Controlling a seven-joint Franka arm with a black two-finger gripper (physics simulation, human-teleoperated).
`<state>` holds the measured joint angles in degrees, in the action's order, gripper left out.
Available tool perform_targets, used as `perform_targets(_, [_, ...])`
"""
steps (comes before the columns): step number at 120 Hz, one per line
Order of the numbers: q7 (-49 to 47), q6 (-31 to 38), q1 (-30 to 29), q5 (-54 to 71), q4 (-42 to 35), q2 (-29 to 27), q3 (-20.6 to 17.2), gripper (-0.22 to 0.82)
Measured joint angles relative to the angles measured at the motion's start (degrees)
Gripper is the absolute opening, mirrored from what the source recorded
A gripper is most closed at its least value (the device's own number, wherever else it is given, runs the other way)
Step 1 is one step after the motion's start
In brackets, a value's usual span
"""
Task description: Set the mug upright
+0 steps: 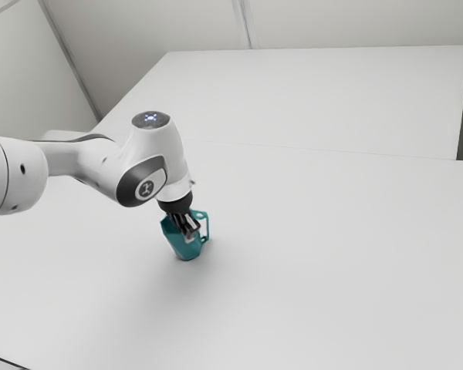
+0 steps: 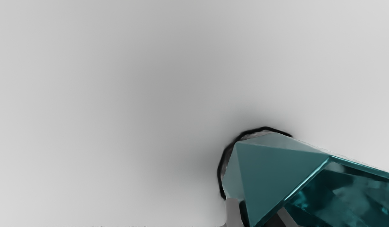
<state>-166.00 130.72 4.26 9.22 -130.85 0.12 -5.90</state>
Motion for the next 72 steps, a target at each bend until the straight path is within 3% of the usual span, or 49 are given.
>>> perform_targets(14, [0.0, 0.1, 0.21, 0.16, -0.04, -0.43, 0.01, 0.27])
perform_targets(29, [0.0, -0.76, 0.09, 0.23, -0.04, -2.38, 0.01, 0.42])
perform_targets(54, [0.0, -4.83, -3.1, 0.0, 0.69, -8.0, -0.07, 0.53])
perform_targets(72, [0.0, -7.88, -2.78, -0.53, 5.36, -8.77, -0.08, 0.57])
